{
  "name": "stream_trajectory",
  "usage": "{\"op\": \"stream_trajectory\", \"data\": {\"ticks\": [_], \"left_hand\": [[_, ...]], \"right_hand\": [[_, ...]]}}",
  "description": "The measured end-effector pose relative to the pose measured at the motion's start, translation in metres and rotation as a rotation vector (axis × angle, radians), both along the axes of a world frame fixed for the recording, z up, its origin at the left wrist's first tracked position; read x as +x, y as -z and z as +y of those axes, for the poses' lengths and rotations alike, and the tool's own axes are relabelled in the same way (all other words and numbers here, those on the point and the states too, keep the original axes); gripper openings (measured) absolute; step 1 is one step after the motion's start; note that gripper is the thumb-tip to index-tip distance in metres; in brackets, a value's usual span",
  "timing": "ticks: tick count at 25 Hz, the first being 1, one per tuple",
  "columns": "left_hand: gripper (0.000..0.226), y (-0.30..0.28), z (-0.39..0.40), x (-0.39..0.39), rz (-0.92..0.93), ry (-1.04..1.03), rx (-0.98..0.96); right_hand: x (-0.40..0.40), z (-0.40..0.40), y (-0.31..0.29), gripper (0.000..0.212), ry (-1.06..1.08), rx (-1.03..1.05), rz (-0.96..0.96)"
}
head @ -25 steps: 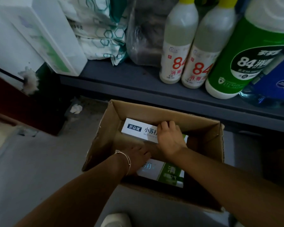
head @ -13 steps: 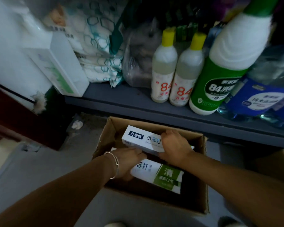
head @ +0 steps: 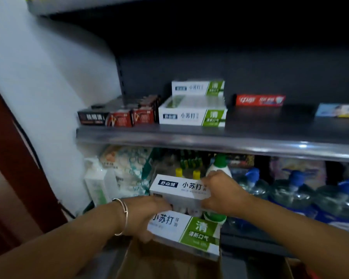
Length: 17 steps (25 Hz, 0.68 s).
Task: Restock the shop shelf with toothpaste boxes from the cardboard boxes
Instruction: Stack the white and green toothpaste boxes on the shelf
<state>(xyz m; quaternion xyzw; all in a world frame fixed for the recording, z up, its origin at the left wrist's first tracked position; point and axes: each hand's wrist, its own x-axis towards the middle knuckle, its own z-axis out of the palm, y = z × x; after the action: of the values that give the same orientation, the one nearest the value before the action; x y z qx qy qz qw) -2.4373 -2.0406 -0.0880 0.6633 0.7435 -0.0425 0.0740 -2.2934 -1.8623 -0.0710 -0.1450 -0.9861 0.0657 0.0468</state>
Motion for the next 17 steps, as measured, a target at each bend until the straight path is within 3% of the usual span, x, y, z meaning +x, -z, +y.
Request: {"op": "stream_trajectory", "data": {"ticks": [8,10,17], "left_hand": [[0.041,-0.114,0.037,0.003,0.015,0.008,0.119],[0.044,-0.132,0.049,-0.001,0.013,0.004,0.132],[0.047,-0.162,0.095,-0.039,0.030,-0.091,0.185]], "right_hand": [[0.013,0.043,-0.133,0.030,0.056,-0.008,0.137],[0.006,0.057,-0.153,0.027,0.081,-0.031,0.150],[-0.028,0.098,-0.187,0.046,0.166,-0.081,0.210]]}}
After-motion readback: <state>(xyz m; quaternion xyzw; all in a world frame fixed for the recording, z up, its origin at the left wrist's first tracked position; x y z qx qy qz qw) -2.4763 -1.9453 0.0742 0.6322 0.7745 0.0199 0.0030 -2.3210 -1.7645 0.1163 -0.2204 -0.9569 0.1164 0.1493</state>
